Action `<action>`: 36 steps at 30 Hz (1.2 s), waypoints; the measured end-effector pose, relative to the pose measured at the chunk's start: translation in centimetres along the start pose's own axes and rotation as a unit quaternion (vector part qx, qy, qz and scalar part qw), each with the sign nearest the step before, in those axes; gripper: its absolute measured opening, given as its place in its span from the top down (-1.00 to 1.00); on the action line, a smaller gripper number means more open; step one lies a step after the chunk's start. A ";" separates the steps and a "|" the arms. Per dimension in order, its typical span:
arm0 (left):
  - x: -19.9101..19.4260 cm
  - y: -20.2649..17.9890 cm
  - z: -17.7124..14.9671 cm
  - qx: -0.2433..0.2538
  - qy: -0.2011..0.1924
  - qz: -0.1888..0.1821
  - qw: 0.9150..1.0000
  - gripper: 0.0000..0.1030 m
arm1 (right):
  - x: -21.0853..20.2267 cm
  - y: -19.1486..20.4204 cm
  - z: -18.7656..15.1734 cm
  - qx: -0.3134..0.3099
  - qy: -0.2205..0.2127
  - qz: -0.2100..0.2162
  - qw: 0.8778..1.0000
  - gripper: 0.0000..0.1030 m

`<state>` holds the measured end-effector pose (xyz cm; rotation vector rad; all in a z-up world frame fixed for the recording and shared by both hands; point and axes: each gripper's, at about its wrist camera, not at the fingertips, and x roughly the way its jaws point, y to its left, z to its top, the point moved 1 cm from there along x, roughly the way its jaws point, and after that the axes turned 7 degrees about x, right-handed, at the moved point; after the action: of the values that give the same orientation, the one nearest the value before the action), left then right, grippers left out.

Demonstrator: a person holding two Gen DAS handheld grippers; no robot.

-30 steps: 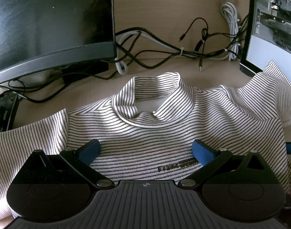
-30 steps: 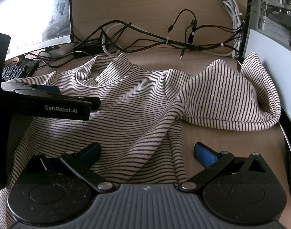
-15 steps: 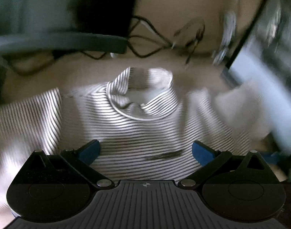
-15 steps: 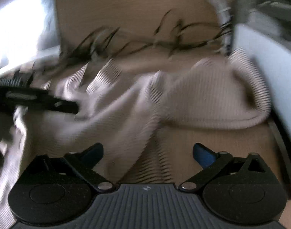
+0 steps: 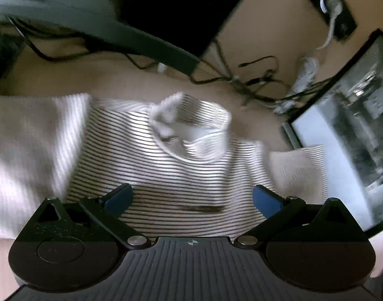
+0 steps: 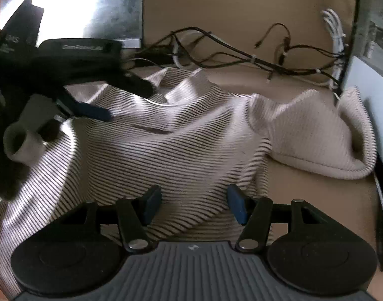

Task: Fold clothes
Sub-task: 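Move the right tool to the sleeve cuff by the computer case and grasp it, then lift the sleeve cuff with the right tool and carry it across the shirt body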

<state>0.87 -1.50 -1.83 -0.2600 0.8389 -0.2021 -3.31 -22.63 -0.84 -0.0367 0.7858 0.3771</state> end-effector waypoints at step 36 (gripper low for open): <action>-14.0 -7.8 -3.8 0.014 -0.033 -0.053 0.998 -1.00 | -12.1 -6.6 15.1 -0.033 -0.209 -0.274 0.938 0.87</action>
<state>-11.64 -5.57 7.99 -0.2828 0.7565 -0.3020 1.54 -30.02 17.57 -0.2271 0.3157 -0.1216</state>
